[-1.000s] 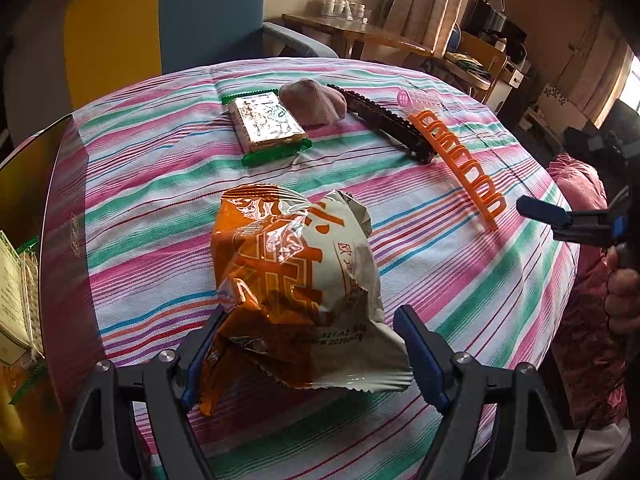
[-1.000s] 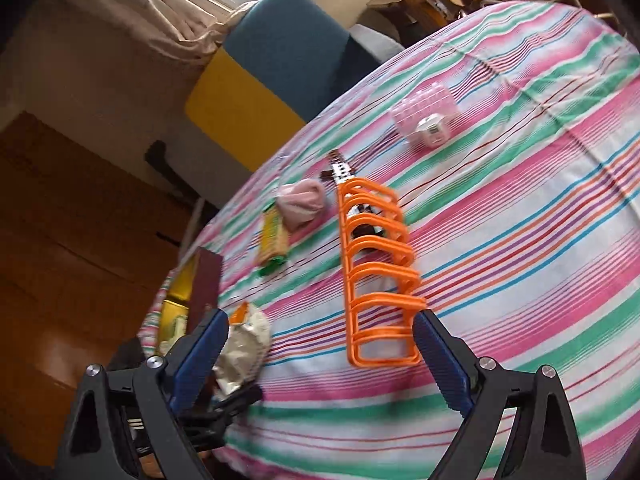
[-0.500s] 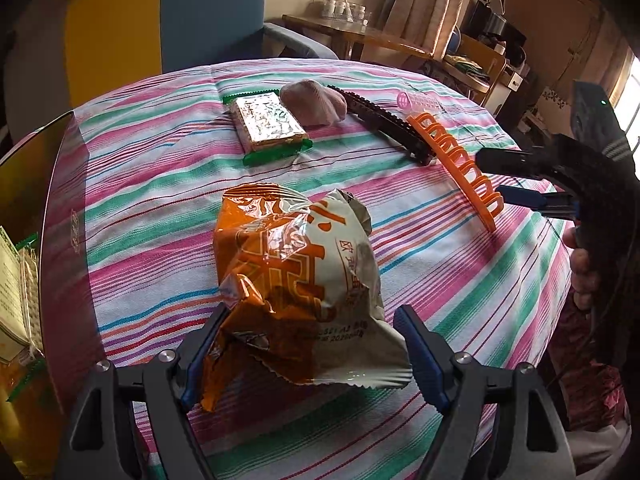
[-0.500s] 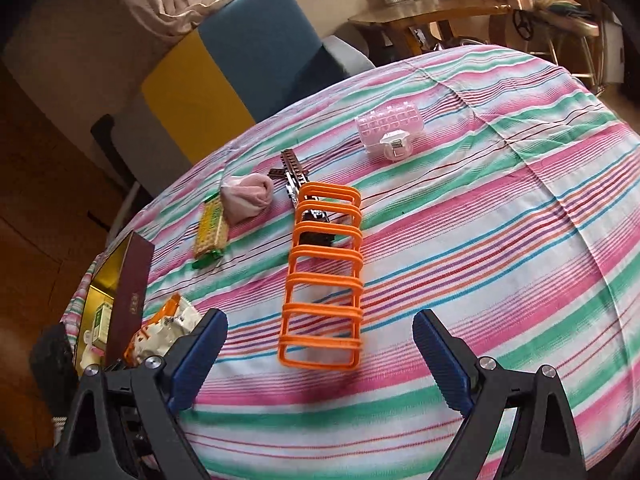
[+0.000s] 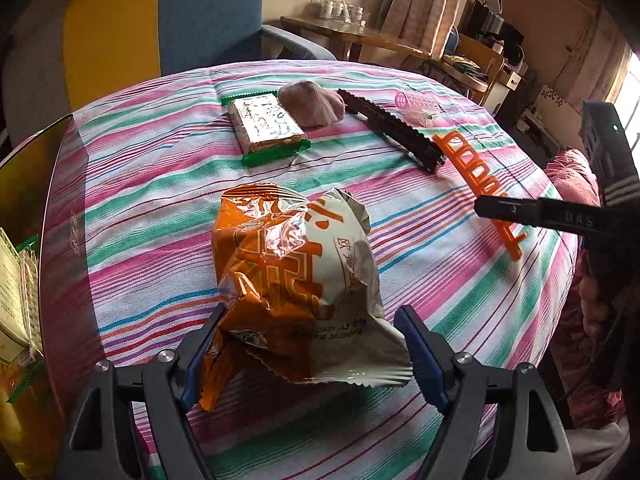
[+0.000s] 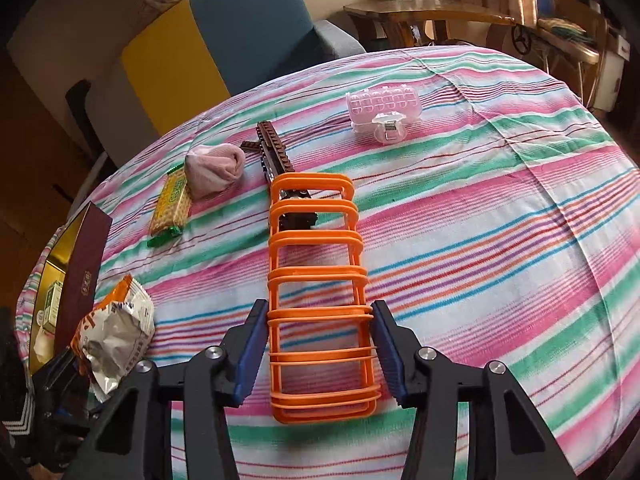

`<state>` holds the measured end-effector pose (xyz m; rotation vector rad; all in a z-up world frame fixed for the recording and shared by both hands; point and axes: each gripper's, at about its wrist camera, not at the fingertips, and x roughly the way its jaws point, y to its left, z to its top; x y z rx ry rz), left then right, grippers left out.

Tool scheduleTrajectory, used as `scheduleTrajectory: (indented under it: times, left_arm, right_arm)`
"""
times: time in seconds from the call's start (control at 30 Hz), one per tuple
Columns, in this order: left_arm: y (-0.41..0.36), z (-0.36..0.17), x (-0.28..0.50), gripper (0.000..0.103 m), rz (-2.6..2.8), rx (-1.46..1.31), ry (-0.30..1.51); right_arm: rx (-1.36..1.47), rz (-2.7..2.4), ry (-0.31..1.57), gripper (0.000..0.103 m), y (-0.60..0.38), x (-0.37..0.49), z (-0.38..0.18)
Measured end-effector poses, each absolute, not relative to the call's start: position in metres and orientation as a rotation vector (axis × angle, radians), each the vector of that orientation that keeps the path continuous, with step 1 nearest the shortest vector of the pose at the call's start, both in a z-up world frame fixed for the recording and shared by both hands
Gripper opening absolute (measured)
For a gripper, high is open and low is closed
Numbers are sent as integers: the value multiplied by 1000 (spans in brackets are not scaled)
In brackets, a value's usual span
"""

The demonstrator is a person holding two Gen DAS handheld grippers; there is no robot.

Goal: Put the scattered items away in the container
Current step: 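Carry the snack bag and orange rack toward the gold tray with both grippers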

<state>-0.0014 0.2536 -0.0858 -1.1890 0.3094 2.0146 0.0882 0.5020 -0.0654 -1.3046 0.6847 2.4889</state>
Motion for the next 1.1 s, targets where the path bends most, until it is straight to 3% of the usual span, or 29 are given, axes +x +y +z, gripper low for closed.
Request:
scheduleTrajectory:
  times: [0.43,0.6,1.1]
  left_arm:
    - [247,-71,-4,83,1971,-1231,217]
    - [242,-61,-6,83,1990,-1205,214]
    - [266,-60,-35,83,2015,-1241,322]
  right_arm:
    - [-1260,2507,630,53,464,128,-61]
    - [-1247,2469,678,65,475,124,-66]
    - [-1127,2490,869,78,483,125,-72]
